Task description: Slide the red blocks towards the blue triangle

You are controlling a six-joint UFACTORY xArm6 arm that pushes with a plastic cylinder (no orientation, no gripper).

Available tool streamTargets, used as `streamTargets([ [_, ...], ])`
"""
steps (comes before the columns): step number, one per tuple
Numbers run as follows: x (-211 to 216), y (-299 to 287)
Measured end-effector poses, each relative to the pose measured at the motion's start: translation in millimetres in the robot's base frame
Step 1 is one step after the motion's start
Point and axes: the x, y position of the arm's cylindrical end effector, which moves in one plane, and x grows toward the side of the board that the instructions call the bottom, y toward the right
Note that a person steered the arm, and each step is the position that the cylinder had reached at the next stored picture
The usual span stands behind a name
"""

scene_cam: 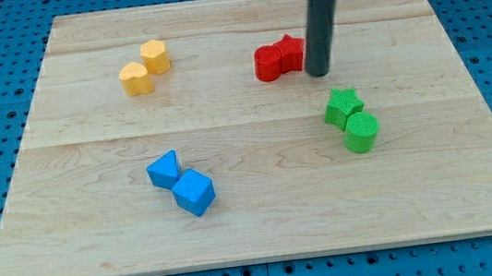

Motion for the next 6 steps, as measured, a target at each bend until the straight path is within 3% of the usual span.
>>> streamTargets([
  [1, -33.0, 13.0],
  [3, -29.4, -62.2],
  [6, -68.9, -58.2],
])
